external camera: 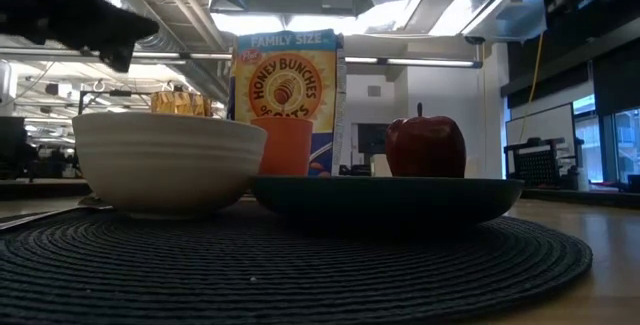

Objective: Arrange a breakfast setting
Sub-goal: Return to Home Position

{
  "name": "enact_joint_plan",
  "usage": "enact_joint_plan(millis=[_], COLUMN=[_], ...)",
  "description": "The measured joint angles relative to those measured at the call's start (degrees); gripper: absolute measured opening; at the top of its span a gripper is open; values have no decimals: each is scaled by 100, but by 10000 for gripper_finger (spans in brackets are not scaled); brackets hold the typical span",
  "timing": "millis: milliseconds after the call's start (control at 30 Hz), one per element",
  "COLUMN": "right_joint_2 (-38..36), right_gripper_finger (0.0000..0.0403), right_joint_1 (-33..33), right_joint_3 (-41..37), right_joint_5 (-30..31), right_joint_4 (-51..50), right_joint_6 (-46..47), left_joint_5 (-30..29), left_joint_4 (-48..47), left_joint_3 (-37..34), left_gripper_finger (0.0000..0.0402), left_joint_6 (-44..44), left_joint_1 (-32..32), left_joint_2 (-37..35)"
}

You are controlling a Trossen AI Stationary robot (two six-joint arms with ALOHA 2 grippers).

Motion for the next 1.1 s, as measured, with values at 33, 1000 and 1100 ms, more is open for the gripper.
enact_joint_plan(millis=[33,1000,1100], right_joint_2=[-91,-1231,-1454], right_gripper_finger=[0,0,0], right_joint_1=[0,-2192,-2182], right_joint_3=[-115,-1728,-1924], right_joint_5=[21,-2001,-1955], right_joint_4=[92,949,963], right_joint_6=[3,215,215], left_joint_5=[-46,553,564], left_joint_4=[-7,-999,-999], left_joint_3=[-107,-497,-497], left_gripper_finger=[0,0,0], left_joint_6=[0,80,90], left_joint_1=[0,700,769], left_joint_2=[-147,-1585,-1582])
